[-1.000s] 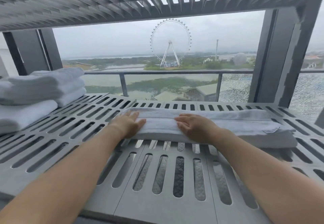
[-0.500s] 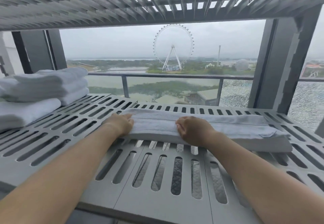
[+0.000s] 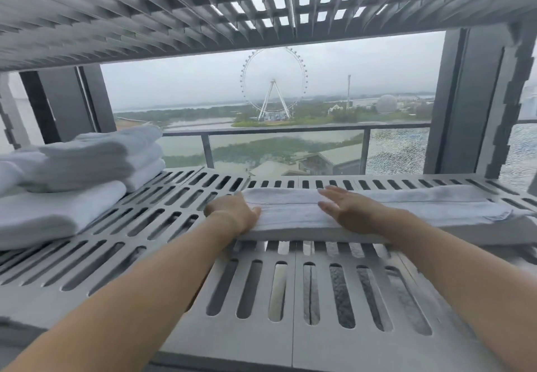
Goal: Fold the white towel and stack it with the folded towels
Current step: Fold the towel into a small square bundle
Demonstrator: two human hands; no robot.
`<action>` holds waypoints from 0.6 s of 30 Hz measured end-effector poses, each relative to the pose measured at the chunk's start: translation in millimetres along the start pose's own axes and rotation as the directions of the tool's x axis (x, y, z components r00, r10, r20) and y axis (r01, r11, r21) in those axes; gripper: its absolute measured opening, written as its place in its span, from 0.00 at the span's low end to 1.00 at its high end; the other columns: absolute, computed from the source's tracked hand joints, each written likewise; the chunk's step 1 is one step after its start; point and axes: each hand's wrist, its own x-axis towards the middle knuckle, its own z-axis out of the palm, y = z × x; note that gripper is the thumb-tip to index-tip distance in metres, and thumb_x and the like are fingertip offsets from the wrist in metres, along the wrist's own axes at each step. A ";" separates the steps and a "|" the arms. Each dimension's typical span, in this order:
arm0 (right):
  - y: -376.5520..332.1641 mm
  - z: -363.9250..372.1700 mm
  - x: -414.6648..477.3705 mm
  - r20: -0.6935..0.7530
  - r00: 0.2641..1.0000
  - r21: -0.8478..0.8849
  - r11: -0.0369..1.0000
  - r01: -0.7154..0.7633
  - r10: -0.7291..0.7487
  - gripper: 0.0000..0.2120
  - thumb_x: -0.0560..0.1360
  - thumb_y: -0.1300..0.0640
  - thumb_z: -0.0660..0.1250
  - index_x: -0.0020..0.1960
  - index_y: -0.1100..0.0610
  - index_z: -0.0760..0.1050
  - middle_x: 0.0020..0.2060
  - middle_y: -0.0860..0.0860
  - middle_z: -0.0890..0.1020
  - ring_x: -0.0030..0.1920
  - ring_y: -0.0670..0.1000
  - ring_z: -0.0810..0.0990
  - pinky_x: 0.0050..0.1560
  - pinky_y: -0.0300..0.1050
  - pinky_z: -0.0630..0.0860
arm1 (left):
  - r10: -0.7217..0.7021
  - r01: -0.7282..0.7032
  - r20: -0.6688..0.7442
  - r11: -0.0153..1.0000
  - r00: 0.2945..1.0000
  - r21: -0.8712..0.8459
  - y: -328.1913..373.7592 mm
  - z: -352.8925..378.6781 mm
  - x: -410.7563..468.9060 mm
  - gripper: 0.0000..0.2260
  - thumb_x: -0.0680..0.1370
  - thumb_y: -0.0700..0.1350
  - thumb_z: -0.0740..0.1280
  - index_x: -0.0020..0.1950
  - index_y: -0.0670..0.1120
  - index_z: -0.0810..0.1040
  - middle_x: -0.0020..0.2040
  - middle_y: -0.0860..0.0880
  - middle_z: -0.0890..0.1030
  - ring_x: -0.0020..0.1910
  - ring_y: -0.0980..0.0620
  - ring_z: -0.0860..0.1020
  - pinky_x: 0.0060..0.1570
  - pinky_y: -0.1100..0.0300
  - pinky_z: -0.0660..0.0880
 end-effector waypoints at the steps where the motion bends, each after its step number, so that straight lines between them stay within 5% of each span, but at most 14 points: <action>1: -4.0 4.0 2.1 0.033 0.999 -0.042 0.999 -0.003 0.004 0.27 0.78 0.39 0.44 0.75 0.47 0.49 0.76 0.46 0.50 0.75 0.47 0.48 0.73 0.56 0.46 | 0.009 -0.010 -0.008 0.997 1.000 -0.074 -2.3 1.4 1.4 0.33 0.77 0.64 0.53 0.74 0.44 0.55 0.64 0.43 0.73 0.57 0.44 0.75 0.38 0.56 0.69; 6: -10.4 11.7 -2.1 0.083 0.997 -0.133 0.991 0.009 0.002 0.27 0.78 0.38 0.41 0.74 0.45 0.49 0.75 0.45 0.50 0.75 0.46 0.47 0.71 0.61 0.43 | -0.011 -0.044 -0.120 0.894 0.993 -0.445 -6.5 -1.9 2.1 0.29 0.74 0.54 0.63 0.68 0.41 0.58 0.42 0.49 0.73 0.42 0.47 0.72 0.33 0.58 0.65; 10: -1.9 -10.8 -10.8 0.075 0.997 0.018 1.000 -0.020 0.019 0.23 0.80 0.44 0.47 0.72 0.52 0.61 0.73 0.49 0.61 0.73 0.48 0.57 0.70 0.46 0.51 | -0.080 -0.073 -0.174 0.686 0.981 -0.724 -4.5 -19.5 6.3 0.29 0.69 0.51 0.69 0.65 0.44 0.62 0.46 0.50 0.72 0.44 0.48 0.74 0.43 0.55 0.72; 14: 24.8 -27.8 -29.7 0.053 0.992 -0.022 0.993 -0.113 0.114 0.20 0.80 0.47 0.51 0.68 0.53 0.67 0.70 0.50 0.67 0.68 0.52 0.65 0.68 0.48 0.59 | -0.052 -0.149 -0.192 0.444 0.980 -0.883 6.3 -27.8 2.6 0.35 0.69 0.49 0.72 0.71 0.44 0.59 0.50 0.49 0.69 0.47 0.49 0.73 0.47 0.57 0.72; 16: 32.6 -24.6 -37.9 0.054 0.993 -0.025 0.994 -0.104 0.105 0.22 0.79 0.45 0.51 0.71 0.50 0.63 0.72 0.48 0.63 0.71 0.50 0.61 0.70 0.46 0.54 | -0.067 -0.123 -0.184 0.517 0.981 -0.847 7.7 -23.8 -2.0 0.32 0.69 0.48 0.71 0.69 0.44 0.61 0.49 0.50 0.71 0.47 0.48 0.74 0.45 0.58 0.71; 18: 35.1 -20.5 -40.1 0.046 0.997 -0.054 0.997 -0.058 0.060 0.23 0.79 0.45 0.50 0.72 0.50 0.61 0.73 0.48 0.61 0.72 0.49 0.58 0.70 0.43 0.51 | -0.083 -0.033 -0.117 0.664 0.990 -0.747 1.4 -17.4 -6.9 0.19 0.69 0.48 0.68 0.56 0.41 0.69 0.43 0.50 0.73 0.42 0.51 0.73 0.39 0.58 0.70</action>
